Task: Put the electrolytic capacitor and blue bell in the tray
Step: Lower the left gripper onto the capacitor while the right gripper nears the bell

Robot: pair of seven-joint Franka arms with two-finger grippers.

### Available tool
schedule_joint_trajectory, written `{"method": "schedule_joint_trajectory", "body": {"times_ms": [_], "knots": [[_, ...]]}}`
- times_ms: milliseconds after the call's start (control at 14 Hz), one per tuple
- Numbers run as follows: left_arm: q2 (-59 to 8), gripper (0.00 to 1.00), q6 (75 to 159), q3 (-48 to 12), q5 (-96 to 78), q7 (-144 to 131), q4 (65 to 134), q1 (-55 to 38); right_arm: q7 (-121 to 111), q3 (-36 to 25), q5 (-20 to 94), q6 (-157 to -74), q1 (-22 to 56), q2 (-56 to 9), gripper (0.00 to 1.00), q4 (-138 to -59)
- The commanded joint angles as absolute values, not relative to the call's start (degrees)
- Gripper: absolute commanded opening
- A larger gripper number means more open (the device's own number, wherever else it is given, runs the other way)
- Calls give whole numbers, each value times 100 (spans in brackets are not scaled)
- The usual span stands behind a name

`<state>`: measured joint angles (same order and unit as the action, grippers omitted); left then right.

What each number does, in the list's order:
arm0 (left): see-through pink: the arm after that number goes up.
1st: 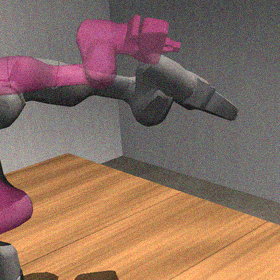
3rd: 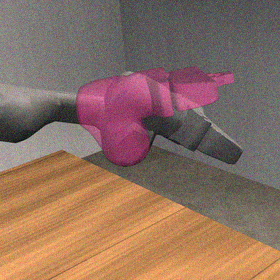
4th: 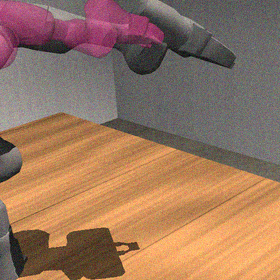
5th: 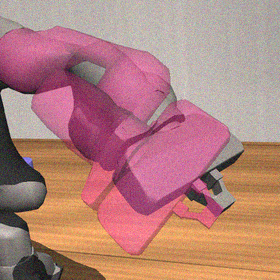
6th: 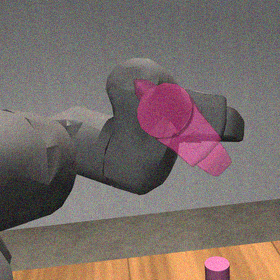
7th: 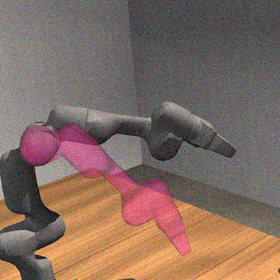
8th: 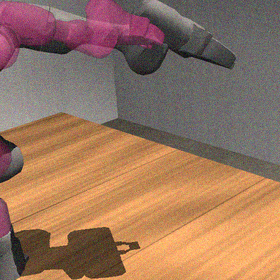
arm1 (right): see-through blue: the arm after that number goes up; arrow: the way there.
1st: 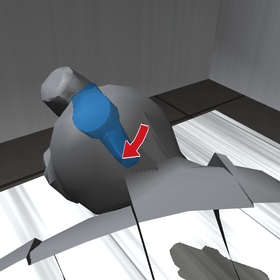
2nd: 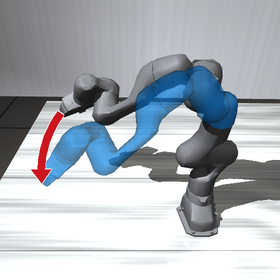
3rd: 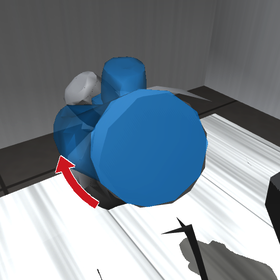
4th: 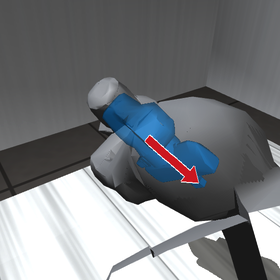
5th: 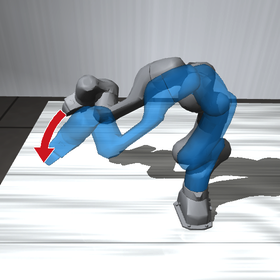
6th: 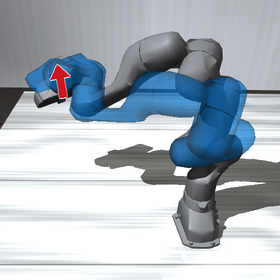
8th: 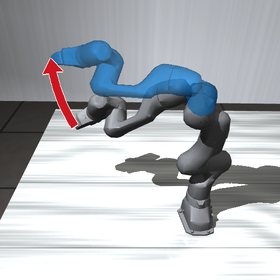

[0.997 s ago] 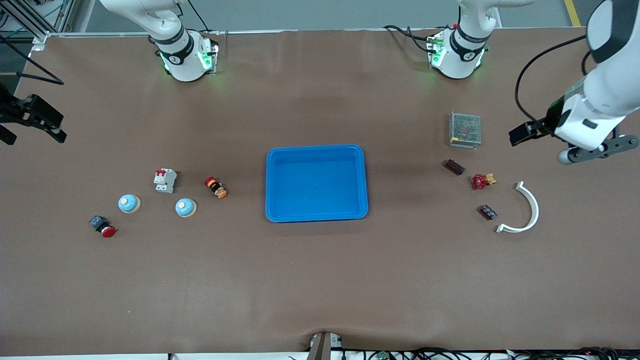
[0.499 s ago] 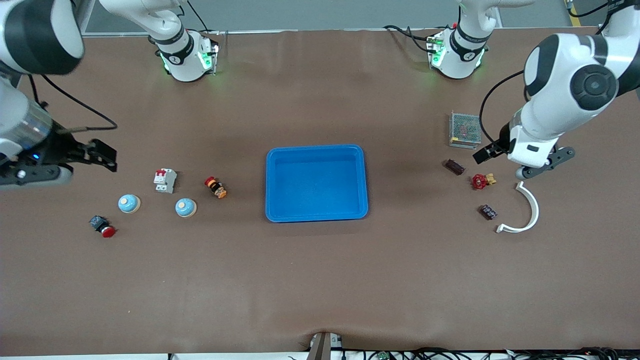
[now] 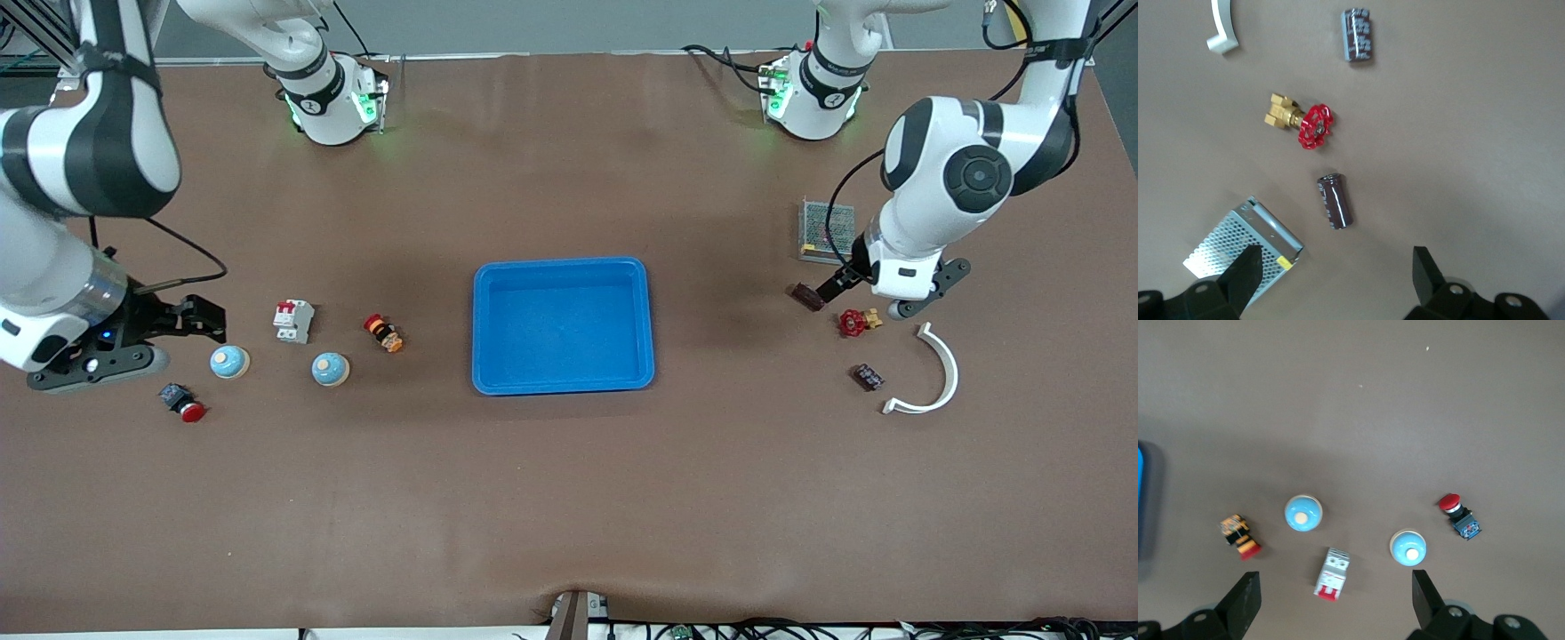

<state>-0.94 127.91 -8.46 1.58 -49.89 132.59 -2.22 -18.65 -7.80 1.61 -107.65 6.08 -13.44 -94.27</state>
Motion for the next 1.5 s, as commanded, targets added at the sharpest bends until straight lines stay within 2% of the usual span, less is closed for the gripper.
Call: {"method": "schedule_joint_trajectory", "body": {"times_ms": [0, 214, 499, 570, 712, 997, 1282, 1425], "knots": [[-315, 96, 13331, -923, 158, -5448, 13517, -229, -2862, -738, 343, -10933, 212, -1476, 100, -9500], [-562, 91, 13684, -932, 167, -5493, 13675, -185, -3908, -738, 352, -11468, -122, -1468, 100, -10009], [-887, 90, 13887, -923, 176, -5634, 13790, -167, -4377, -729, 465, -11795, -412, -1468, 100, -10555], [-957, 90, 13887, -914, 184, -5642, 13816, -158, -4525, -738, 570, -11838, -430, -1468, 100, -10660], [-1211, 83, 13895, -888, 185, -5677, 13782, -149, -4728, -738, 571, -12154, -474, -1468, 100, -10923], [-1441, 81, 14089, -879, 237, -5818, 13799, -141, -4965, -738, 580, -12733, -475, -1468, 100, -11494], [-1617, 75, 14290, -879, 237, -5845, 13781, -79, -5430, -747, 571, -13078, -492, -1634, 100, -11681], [-1722, 67, 14422, -870, 237, -5845, 13781, -79, -5641, -747, 519, -13200, -518, -1783, 100, -11672]]}}
